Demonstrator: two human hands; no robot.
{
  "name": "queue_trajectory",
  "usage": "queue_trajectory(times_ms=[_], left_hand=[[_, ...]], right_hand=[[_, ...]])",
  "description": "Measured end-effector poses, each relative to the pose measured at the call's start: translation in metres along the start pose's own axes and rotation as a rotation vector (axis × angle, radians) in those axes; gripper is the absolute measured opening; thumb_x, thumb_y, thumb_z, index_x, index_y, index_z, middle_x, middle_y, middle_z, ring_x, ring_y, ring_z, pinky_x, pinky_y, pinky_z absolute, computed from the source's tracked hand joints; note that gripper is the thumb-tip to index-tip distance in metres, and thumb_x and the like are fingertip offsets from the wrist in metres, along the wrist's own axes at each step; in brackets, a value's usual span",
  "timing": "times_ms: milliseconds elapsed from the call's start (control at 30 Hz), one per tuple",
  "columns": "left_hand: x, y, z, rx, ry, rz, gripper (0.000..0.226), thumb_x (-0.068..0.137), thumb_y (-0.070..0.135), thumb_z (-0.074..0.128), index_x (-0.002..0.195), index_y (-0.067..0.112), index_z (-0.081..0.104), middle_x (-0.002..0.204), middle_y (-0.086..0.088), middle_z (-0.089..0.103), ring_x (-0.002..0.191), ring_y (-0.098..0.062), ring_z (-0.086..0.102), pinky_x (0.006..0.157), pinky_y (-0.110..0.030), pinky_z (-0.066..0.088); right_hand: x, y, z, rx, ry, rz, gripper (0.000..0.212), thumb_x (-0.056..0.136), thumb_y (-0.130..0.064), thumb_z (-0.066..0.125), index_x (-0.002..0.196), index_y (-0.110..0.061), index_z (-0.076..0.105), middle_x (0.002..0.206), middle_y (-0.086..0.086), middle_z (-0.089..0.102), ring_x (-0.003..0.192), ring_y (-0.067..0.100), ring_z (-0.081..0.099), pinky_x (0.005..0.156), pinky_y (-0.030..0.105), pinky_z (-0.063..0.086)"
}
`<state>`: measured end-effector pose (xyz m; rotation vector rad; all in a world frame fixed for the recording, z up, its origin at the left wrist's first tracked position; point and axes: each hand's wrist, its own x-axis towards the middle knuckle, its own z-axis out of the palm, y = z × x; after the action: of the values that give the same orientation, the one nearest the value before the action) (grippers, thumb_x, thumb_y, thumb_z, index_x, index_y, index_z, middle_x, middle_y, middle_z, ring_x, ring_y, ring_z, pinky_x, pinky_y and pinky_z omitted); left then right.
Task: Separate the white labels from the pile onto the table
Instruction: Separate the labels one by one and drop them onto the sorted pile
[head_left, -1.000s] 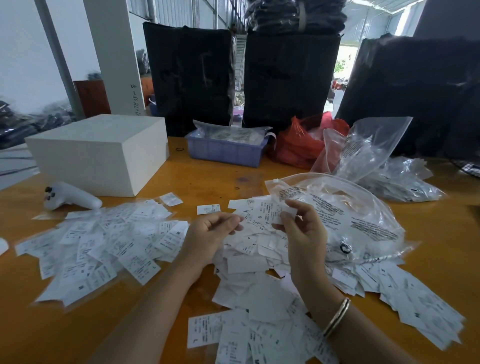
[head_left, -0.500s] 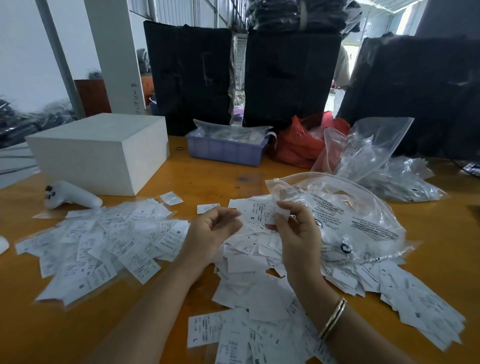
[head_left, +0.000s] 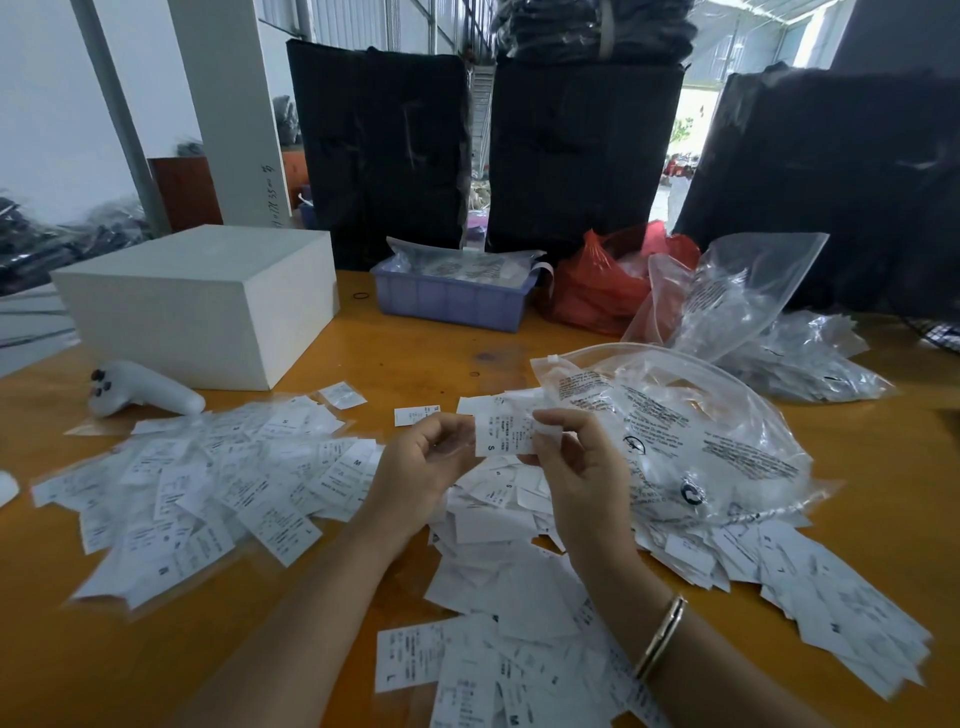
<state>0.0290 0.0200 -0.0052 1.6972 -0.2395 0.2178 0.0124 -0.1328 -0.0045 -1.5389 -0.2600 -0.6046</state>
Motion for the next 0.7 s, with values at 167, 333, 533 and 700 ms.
queue_trajectory(times_ms=[167,333,533,700], left_hand=[[0.0007,-0.0004,-0.0003,-0.029,-0.002,0.04,0.02,0.075,0.038,0.069,0.093,0.032,0.065,0.088,0.035,0.066,0.087,0.016,0.06,0.062,-0.001,0.044],[0.0016,-0.0029,-0.0005,0.009,-0.012,0.053,0.013,0.08,0.029,0.069,0.092,0.035,0.065,0.086,0.033,0.066,0.085,0.014,0.06,0.062,-0.002,0.045],[0.002,-0.0014,-0.0006,0.006,-0.002,0.03,0.02,0.071,0.041,0.066,0.089,0.033,0.065,0.083,0.035,0.066,0.083,0.014,0.061,0.063,-0.004,0.047],[0.0019,-0.0019,-0.0007,-0.025,-0.022,-0.001,0.018,0.07,0.041,0.068,0.082,0.029,0.07,0.083,0.031,0.067,0.084,0.014,0.061,0.063,-0.007,0.049]], right_hand=[[0.0062,0.0001,-0.0057,0.075,0.11,0.041,0.028,0.091,0.002,0.056,0.089,-0.026,0.062,0.082,-0.016,0.068,0.077,0.007,0.068,0.068,0.021,0.055],[0.003,-0.0031,-0.0028,0.089,0.075,0.035,0.028,0.089,0.004,0.057,0.088,-0.023,0.062,0.085,-0.015,0.069,0.081,0.009,0.068,0.066,0.019,0.055],[-0.0001,-0.0058,-0.0005,0.047,0.011,0.009,0.025,0.091,0.002,0.055,0.09,-0.022,0.06,0.094,0.0,0.066,0.086,0.009,0.068,0.065,0.018,0.054],[0.002,-0.0071,-0.0023,0.016,-0.038,-0.004,0.029,0.09,0.006,0.054,0.09,-0.023,0.059,0.092,0.006,0.065,0.079,0.01,0.067,0.064,0.016,0.053]])
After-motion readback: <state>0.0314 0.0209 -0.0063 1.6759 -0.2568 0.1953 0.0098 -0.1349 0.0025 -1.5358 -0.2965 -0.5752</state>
